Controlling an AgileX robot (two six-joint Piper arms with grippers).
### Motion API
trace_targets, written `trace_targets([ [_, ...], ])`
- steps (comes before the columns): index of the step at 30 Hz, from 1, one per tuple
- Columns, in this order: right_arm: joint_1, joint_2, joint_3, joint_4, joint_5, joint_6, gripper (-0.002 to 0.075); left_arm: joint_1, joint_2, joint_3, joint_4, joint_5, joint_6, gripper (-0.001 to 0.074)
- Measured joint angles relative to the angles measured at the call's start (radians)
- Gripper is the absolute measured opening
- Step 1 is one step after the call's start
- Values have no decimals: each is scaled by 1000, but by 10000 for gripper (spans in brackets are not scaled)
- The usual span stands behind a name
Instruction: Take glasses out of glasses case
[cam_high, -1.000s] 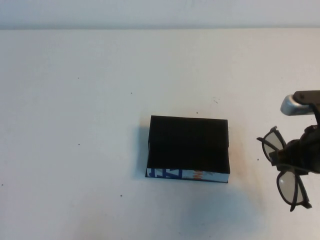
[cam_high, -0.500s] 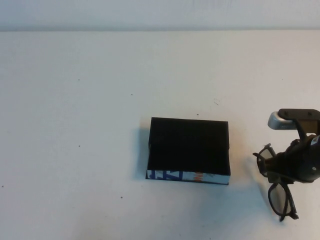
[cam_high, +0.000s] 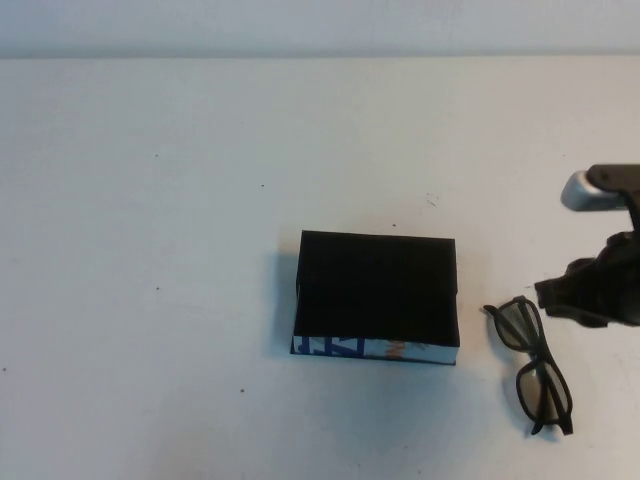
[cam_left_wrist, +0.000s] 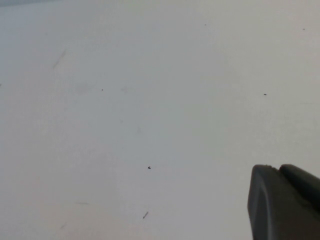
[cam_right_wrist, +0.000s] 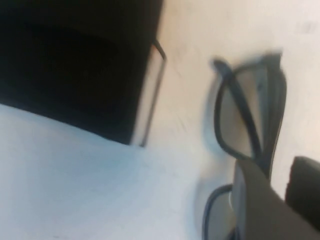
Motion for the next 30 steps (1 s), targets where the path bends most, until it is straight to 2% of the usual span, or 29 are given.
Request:
trace_targets([
  [6, 0, -341, 38, -2, -83, -9, 14, 0, 0, 0, 0, 0, 0, -5],
  [15, 0, -813, 341, -8, -309, -10, -18, 0, 0, 0, 0, 0, 0, -5],
  [21, 0, -956, 477, -5, -343, -10, -18, 0, 0, 0, 0, 0, 0, -5],
  [30, 0, -972, 583, -5, -328, -10, -18, 0, 0, 0, 0, 0, 0, -5],
])
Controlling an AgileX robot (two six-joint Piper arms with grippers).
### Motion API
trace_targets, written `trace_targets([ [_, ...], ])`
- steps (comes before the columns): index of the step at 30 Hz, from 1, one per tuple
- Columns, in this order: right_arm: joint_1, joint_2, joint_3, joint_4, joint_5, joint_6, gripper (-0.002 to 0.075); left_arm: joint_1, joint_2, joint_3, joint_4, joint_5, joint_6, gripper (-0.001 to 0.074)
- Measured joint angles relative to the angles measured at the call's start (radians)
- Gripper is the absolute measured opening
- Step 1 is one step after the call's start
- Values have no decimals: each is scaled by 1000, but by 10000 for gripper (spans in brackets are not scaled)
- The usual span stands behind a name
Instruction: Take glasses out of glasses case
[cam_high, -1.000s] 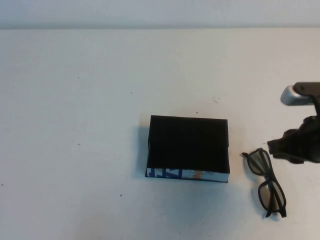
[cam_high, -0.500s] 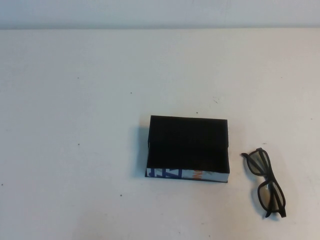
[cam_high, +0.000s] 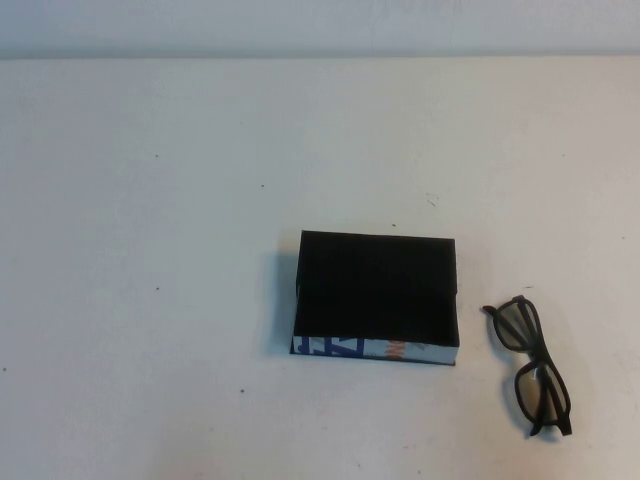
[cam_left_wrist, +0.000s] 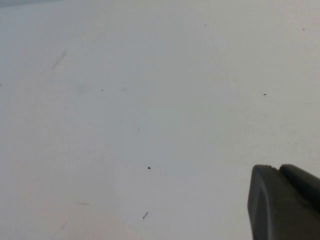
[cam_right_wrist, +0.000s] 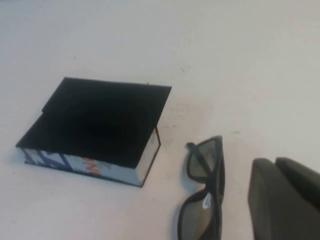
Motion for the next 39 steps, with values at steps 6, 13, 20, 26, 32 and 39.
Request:
trace_targets([
  [6, 0, 0, 36, 0, 21, 0, -18, 0, 0, 0, 0, 0, 0, -5],
  [13, -2, -87, 115, 8, 26, 0, -18, 0, 0, 0, 0, 0, 0, -5],
  [20, -113, -333, 220, -166, 26, 165, -18, 0, 0, 0, 0, 0, 0, -5],
  [26, -178, -423, 289, -218, 10, 273, -18, 0, 0, 0, 0, 0, 0, -5],
  [32, -179, -423, 293, -244, 24, 287, -18, 0, 0, 0, 0, 0, 0, -5],
  [39, -179, -423, 293, -247, 25, 212, -18, 0, 0, 0, 0, 0, 0, -5],
])
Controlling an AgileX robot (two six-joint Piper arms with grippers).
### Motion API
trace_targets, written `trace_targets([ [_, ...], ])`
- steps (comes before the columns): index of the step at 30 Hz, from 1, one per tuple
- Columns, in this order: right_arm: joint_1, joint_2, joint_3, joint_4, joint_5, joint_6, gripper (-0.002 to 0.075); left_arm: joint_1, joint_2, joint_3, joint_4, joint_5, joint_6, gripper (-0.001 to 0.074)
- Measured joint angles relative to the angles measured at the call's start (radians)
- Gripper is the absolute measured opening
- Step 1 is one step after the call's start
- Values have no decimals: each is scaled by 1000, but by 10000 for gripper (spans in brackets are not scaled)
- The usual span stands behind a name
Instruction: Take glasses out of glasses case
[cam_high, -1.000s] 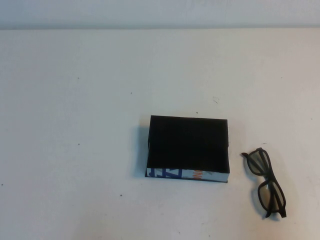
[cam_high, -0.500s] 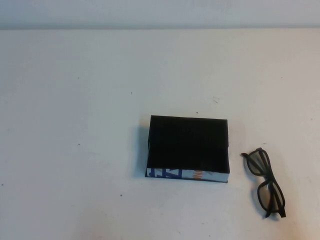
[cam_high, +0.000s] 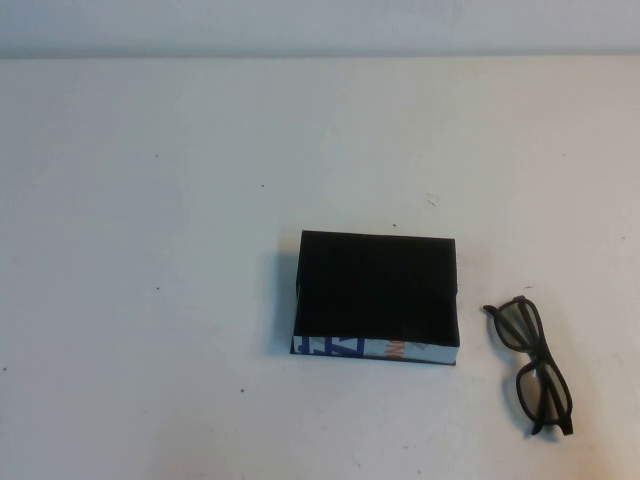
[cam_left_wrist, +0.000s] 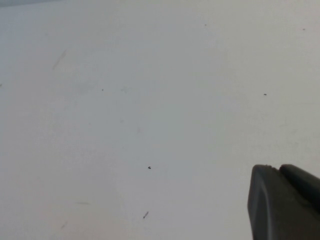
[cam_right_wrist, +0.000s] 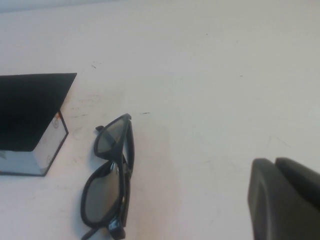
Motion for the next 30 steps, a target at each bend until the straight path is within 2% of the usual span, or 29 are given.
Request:
trace_targets([
  [30, 0, 0, 0, 0, 0, -25, -18, 0, 0, 0, 0, 0, 0, -5],
])
